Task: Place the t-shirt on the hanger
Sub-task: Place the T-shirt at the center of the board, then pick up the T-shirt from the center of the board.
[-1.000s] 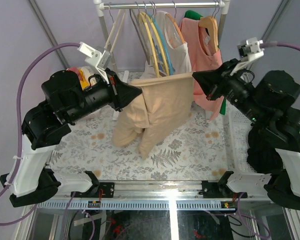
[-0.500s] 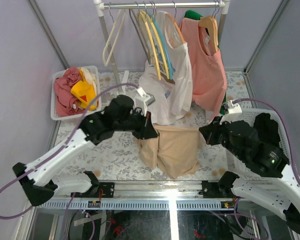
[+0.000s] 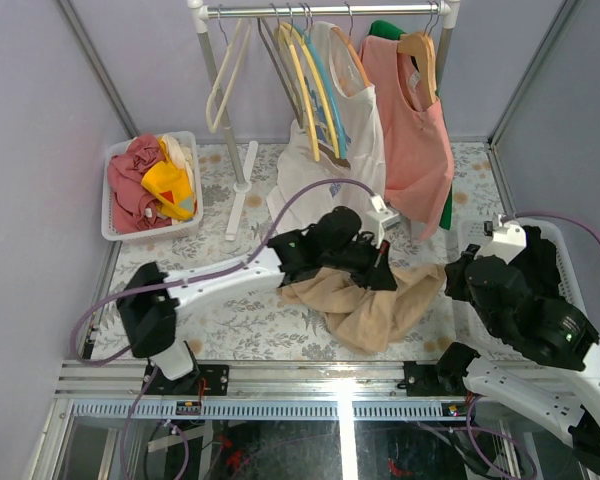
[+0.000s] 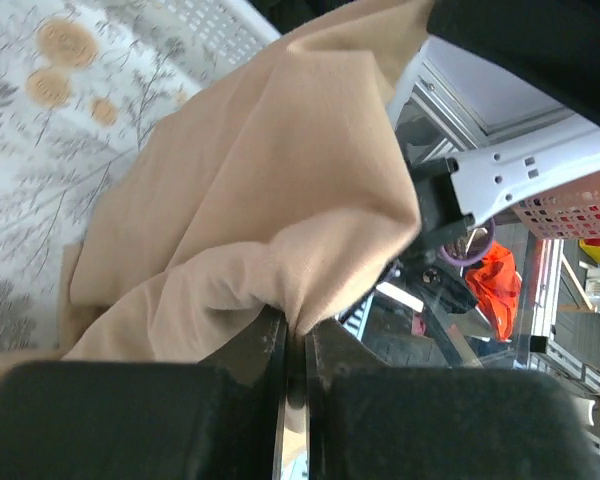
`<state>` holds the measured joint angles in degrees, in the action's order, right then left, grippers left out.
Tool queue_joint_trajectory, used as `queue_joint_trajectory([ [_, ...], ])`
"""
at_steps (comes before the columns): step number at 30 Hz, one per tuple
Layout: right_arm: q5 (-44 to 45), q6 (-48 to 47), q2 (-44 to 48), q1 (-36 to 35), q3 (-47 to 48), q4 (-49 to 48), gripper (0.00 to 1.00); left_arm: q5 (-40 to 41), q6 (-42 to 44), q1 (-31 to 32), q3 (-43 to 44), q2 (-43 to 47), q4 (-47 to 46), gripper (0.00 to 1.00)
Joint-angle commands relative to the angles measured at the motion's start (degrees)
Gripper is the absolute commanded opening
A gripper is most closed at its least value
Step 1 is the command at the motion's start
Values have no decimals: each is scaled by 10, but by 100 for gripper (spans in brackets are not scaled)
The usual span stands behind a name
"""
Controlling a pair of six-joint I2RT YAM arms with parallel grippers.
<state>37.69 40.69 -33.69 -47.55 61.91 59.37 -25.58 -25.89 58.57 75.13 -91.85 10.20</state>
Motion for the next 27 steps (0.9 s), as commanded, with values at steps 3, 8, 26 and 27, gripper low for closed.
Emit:
queue_joint_trajectory([
  [3,47,22,19,4,30,36,21,-2,6,8,49,-91,-182,6],
  [8,25,8,14,4,44,35,42,34,36,8,57,-105,-151,50],
  [26,-312,-75,-74,4,-82,-138,60,288,-9,9,-165,253,156,78],
  [27,-334,-81,-80,4,-97,-152,58,298,-19,9,-195,279,162,78],
])
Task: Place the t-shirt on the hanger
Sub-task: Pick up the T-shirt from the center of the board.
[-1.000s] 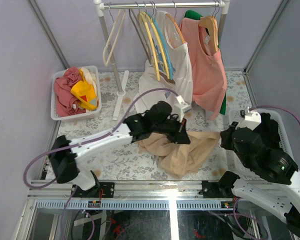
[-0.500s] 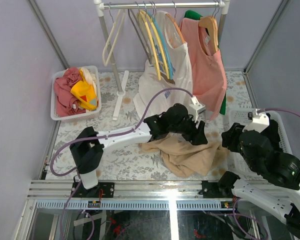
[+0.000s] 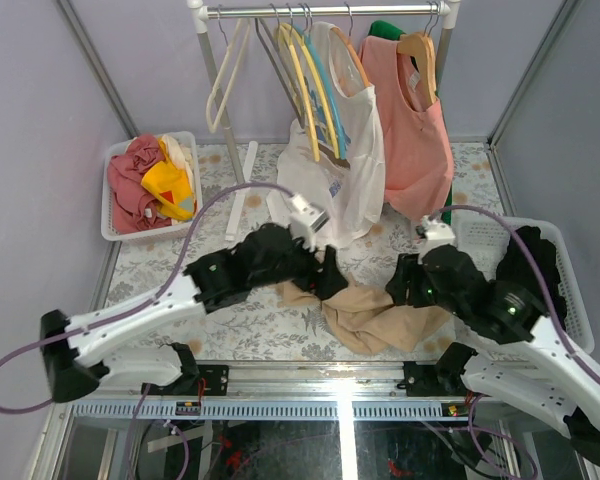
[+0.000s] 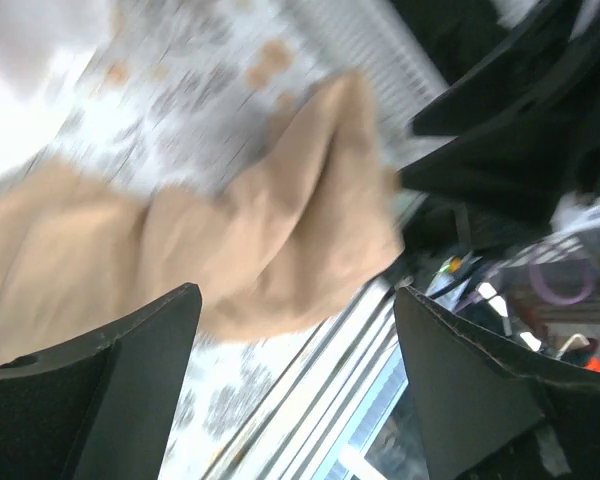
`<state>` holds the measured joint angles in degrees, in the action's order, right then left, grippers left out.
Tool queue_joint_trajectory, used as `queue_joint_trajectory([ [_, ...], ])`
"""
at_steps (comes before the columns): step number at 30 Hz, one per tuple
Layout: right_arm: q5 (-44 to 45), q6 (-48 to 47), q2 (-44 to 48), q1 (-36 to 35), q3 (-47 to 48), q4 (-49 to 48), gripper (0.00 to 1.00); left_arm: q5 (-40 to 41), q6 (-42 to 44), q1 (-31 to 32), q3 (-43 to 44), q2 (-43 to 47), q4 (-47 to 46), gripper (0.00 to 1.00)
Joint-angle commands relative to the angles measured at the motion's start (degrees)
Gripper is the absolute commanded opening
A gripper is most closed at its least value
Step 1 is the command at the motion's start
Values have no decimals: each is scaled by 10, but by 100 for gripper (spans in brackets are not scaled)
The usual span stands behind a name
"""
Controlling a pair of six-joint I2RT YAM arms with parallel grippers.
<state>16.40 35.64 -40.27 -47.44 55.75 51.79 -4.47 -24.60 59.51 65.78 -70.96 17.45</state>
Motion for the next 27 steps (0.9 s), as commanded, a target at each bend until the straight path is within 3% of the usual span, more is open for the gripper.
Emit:
queue_joint_trajectory([
  [1,-141,-40,-22,3,-49,-89,56,93,-38,-1,-126,91,91,79],
  [10,-119,-77,-123,-12,-75,-102,54,171,-54,-6,-274,126,38,83],
  [20,-132,-25,-167,-74,-78,-105,57,191,-75,-64,-309,69,-62,83],
  [27,-68,14,-198,-132,-78,-69,62,162,-63,-79,-308,9,-106,83],
])
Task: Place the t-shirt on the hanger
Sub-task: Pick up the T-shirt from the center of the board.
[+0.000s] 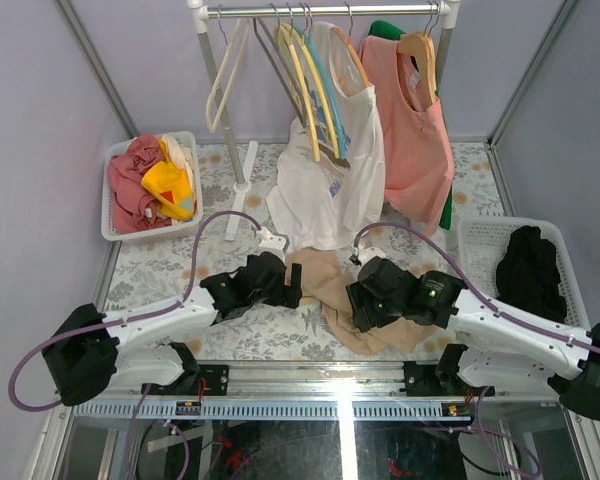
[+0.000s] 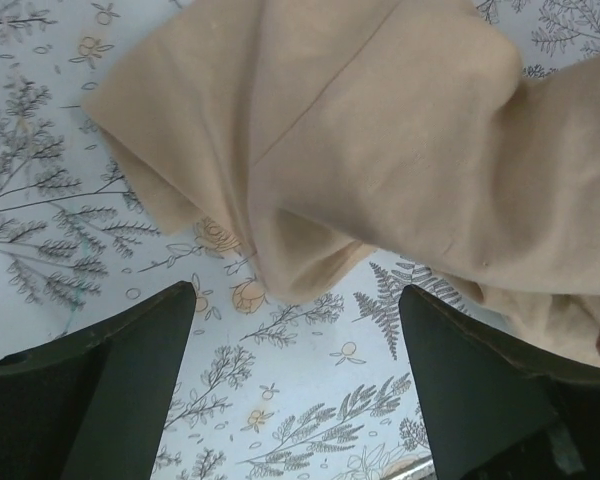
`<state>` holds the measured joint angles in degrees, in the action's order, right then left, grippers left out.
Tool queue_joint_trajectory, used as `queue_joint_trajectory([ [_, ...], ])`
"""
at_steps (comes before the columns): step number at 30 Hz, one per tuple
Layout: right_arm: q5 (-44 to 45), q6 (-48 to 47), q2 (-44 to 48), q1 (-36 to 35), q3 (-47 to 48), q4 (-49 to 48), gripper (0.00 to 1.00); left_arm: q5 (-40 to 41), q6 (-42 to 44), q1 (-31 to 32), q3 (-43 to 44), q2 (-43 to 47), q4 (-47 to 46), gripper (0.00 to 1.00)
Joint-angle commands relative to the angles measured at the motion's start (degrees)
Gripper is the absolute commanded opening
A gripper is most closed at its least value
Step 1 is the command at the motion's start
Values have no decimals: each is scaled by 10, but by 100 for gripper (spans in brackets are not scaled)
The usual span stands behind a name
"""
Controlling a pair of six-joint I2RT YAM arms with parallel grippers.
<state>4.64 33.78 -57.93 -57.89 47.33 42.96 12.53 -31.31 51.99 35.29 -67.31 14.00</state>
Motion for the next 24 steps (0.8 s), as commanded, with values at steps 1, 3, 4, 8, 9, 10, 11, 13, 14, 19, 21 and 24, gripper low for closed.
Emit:
queue_joint_trajectory([
  [1,59,41,-29,-36,9,25,62,-14,4,-4,-6,-36,-77,82],
  [3,72,52,-44,-52,13,31,64,-15,2,-4,-11,-52,-89,82],
  [4,77,58,-51,-61,14,33,64,-13,2,-4,-12,-62,-90,81],
  [8,108,77,-81,-89,17,43,67,-4,1,-4,-10,-86,-89,80],
  [9,114,78,-87,-92,17,44,68,-1,1,-5,-7,-91,-88,80],
  [10,120,79,-92,-92,18,47,68,3,1,-5,-5,-96,-89,80],
  [11,129,82,-96,-92,22,53,69,8,2,-5,-2,-100,-89,80],
  [13,144,84,-99,-93,27,59,71,16,6,-7,4,-107,-89,76],
  [14,148,82,-99,-93,29,61,72,19,8,-9,7,-110,-88,73],
  [19,159,71,-112,-93,24,60,65,21,21,-23,26,-124,-79,35],
  [21,164,71,-115,-93,24,62,52,25,24,-29,38,-122,-58,18],
  [24,171,72,-108,-93,24,58,30,37,27,-32,55,-104,-26,13],
])
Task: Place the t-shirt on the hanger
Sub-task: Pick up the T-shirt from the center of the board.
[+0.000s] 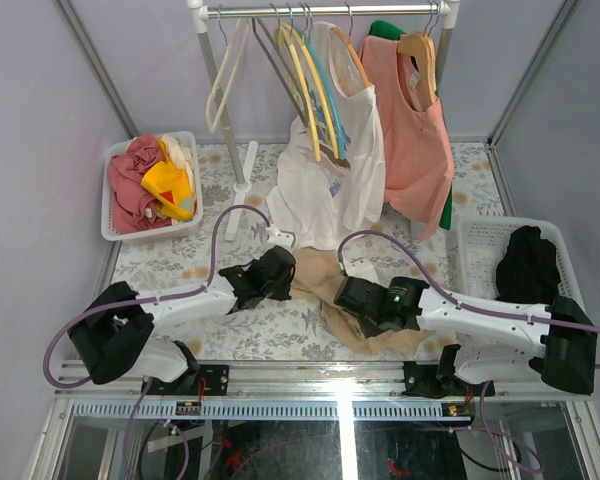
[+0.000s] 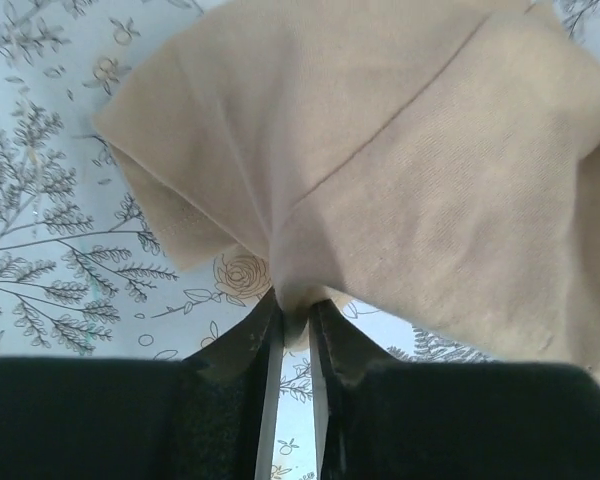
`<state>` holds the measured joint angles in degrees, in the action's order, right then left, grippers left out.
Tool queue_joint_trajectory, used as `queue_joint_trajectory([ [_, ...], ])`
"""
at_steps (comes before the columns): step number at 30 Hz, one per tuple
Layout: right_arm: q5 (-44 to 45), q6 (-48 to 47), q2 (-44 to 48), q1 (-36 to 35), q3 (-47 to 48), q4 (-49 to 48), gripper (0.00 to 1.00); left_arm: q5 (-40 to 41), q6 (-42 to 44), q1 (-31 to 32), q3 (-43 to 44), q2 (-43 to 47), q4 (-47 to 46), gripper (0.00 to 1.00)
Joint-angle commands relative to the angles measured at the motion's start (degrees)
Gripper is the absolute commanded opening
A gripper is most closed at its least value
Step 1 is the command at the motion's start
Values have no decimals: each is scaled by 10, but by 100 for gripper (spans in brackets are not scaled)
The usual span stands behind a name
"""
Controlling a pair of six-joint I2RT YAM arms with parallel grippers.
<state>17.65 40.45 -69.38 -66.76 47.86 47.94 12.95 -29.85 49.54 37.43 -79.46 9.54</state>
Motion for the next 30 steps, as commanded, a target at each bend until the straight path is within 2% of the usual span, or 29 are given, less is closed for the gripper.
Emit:
queue_joint_trajectory([
  [1,47,4,10,-4,21,9,26,36,14,-8,38,30,28,12],
  [6,83,5,31,-4,54,36,11,55,11,-9,67,82,84,9],
  [12,123,2,110,-4,97,53,0,79,-7,-10,116,198,144,11],
  [18,110,-13,217,-4,141,30,0,70,-6,-9,221,273,221,12],
  [23,-8,-49,301,-4,158,-71,0,52,-2,-9,313,304,275,12],
  [26,-33,-58,319,-4,175,-97,0,48,7,-9,365,310,302,13],
  [30,-11,-69,301,-4,204,-81,0,-15,26,-9,403,279,348,17],
])
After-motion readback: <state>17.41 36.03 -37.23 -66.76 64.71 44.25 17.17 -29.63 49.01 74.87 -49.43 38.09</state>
